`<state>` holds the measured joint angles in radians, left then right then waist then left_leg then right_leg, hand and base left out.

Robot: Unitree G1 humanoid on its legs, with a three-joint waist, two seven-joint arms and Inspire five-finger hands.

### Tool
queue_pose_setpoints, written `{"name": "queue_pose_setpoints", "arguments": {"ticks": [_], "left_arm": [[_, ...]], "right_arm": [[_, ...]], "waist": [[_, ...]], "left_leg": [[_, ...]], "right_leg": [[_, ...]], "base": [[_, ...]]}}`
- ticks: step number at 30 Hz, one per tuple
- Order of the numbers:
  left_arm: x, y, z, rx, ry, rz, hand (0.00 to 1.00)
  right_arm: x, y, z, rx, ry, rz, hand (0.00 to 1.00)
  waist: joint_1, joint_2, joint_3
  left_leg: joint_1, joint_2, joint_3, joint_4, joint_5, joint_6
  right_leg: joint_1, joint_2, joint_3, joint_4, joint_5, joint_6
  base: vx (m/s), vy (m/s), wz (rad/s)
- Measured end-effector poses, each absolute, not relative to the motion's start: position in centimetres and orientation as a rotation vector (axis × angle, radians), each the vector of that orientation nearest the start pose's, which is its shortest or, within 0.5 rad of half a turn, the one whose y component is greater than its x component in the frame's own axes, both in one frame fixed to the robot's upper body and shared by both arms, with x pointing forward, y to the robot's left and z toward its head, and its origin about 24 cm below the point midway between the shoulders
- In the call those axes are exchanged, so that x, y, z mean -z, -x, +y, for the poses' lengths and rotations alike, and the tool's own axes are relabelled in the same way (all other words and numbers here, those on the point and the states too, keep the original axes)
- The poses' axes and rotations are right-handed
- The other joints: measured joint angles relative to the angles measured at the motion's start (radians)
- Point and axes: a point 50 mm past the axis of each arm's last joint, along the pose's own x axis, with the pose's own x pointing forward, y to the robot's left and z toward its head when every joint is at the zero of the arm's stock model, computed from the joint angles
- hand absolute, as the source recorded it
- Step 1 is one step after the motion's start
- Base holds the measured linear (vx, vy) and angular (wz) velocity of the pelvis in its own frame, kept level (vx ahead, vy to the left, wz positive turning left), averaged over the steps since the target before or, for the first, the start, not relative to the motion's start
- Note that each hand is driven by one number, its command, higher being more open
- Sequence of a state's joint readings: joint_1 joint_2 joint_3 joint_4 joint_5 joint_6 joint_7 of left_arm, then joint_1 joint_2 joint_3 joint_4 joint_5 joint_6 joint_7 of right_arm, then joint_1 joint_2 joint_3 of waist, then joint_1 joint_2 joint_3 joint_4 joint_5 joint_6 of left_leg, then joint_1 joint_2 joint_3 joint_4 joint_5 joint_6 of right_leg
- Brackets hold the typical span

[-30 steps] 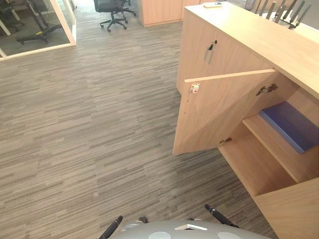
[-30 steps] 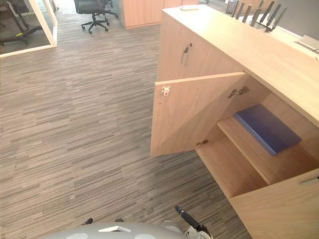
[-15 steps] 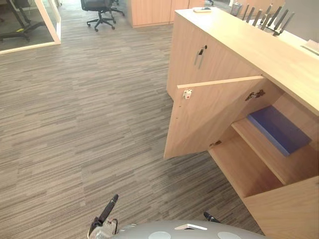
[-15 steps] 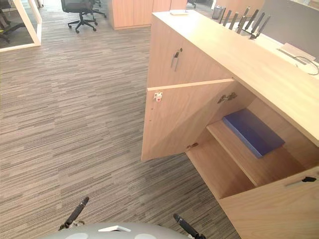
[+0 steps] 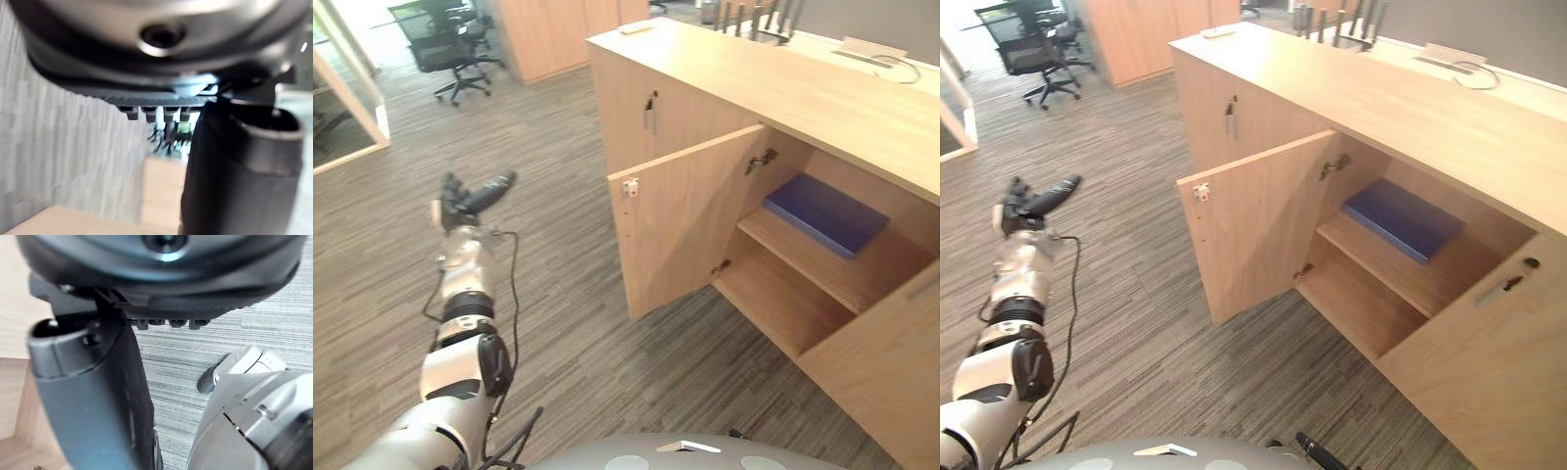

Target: Walk over to the cabinet, pick up the folder, carry it to the office cabinet, place the folder inside the office cabinet, then close the office cabinet door

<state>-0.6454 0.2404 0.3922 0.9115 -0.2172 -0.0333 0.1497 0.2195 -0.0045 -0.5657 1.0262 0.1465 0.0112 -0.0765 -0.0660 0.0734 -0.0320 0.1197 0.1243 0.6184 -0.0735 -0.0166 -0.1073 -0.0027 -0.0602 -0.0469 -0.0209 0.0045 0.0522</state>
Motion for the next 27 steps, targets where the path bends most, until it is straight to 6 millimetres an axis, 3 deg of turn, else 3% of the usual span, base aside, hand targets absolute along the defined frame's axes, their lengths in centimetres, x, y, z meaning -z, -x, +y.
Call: {"name": "queue_pose_setpoints", "arguments": {"ticks": [1, 4, 13, 17, 21, 27], "left_arm": [[-3.4, -34.9, 23.6, -0.416, 0.213, 0.233, 1.0], [-1.1, -34.5, 20.5, -0.311, 0.062, 0.353, 1.0], [1.2, -33.9, 14.2, -0.051, -0.099, 0.443, 1.0], [2.2, -33.3, 14.8, -0.082, -0.105, 0.49, 1.0], [2.5, -33.1, 16.7, -0.121, -0.135, 0.521, 1.0], [2.4, -33.0, 18.9, -0.169, -0.169, 0.547, 1.0]], "right_arm": [[16.7, -1.7, -22.3, 0.764, -0.36, 1.181, 1.0], [16.8, -1.8, -21.8, 0.769, -0.372, 1.176, 1.0], [16.7, -1.5, -22.5, 0.826, -0.387, 1.162, 1.0], [16.6, -1.3, -22.7, 0.851, -0.394, 1.155, 1.0], [16.6, -1.0, -23.0, 0.876, -0.403, 1.155, 1.0], [16.6, -0.8, -22.9, 0.902, -0.432, 1.159, 1.0]], "waist": [[-0.009, -0.01, 0.01], [-0.028, -0.024, 0.019], [-0.063, 0.006, 0.039], [-0.08, 0.021, 0.051], [-0.091, 0.025, 0.057], [-0.098, 0.017, 0.062]], "left_leg": [[0.006, 0.002, 0.008, 0.001, 0.0, 0.0], [0.008, 0.008, 0.032, 0.001, -0.001, -0.004], [0.021, 0.009, 0.059, 0.02, -0.006, -0.01], [0.024, 0.01, 0.097, 0.047, -0.031, -0.006], [0.023, 0.009, 0.159, 0.078, -0.058, -0.001], [0.008, 0.008, 0.234, 0.132, -0.102, 0.006]], "right_leg": [[0.0, 0.004, 0.006, 0.0, 0.0, 0.0], [-0.017, 0.014, 0.03, 0.005, 0.0, 0.0], [-0.028, 0.014, 0.055, 0.038, -0.002, 0.0], [-0.046, 0.015, 0.106, 0.039, -0.009, 0.007], [-0.074, 0.017, 0.17, 0.035, 0.005, 0.023], [-0.112, 0.015, 0.248, 0.035, 0.029, 0.041]], "base": [[-0.01, -0.036, -0.22], [-0.02, -0.045, -0.25], [-0.04, -0.013, -0.1], [-0.13, -0.02, -0.3], [-0.11, -0.01, -0.43], [-0.06, 0.004, -0.39]]}}
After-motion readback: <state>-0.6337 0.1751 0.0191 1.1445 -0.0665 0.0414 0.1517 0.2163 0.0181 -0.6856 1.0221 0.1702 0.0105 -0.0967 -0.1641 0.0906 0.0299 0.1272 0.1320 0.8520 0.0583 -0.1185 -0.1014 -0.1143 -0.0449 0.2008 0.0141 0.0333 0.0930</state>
